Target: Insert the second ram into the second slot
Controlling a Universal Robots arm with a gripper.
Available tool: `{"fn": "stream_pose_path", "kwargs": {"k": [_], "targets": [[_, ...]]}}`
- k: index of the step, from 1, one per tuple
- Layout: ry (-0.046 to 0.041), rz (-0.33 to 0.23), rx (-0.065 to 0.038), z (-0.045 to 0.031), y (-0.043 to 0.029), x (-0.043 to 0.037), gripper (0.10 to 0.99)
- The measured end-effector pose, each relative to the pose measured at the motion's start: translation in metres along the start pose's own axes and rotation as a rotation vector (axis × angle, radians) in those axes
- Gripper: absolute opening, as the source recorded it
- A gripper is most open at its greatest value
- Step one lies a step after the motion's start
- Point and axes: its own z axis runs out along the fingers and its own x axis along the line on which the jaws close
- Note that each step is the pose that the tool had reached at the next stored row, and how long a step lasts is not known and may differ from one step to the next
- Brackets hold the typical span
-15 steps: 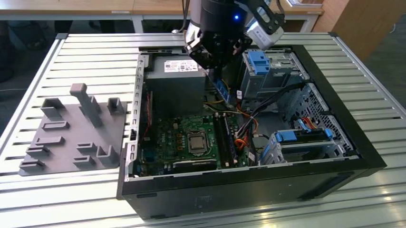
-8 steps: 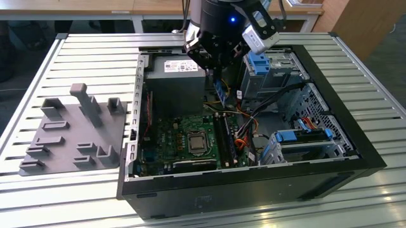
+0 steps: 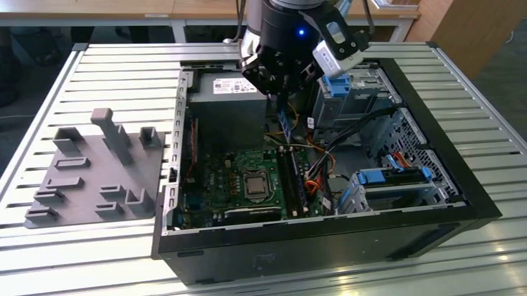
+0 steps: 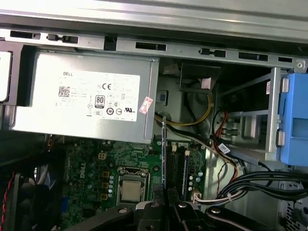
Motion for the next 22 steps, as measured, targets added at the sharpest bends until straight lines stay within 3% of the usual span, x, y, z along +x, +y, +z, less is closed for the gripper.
{"fn": "stream_pose_path", "kwargs": {"k": [3, 8, 16, 22], "targets": [[-0.0005, 0.013, 0.000, 0.0013, -0.0038, 0.0003, 0.137], [-0.0028, 0.089, 0.001, 0.0094, -0.0041, 0.0004, 0.137], [-0.0016, 0.049, 0.000, 0.0238, -0.0053, 0.0007, 0.137], [-0.0015, 0.047, 0.000, 0.0258, -0.0227, 0.0020, 0.137]]}}
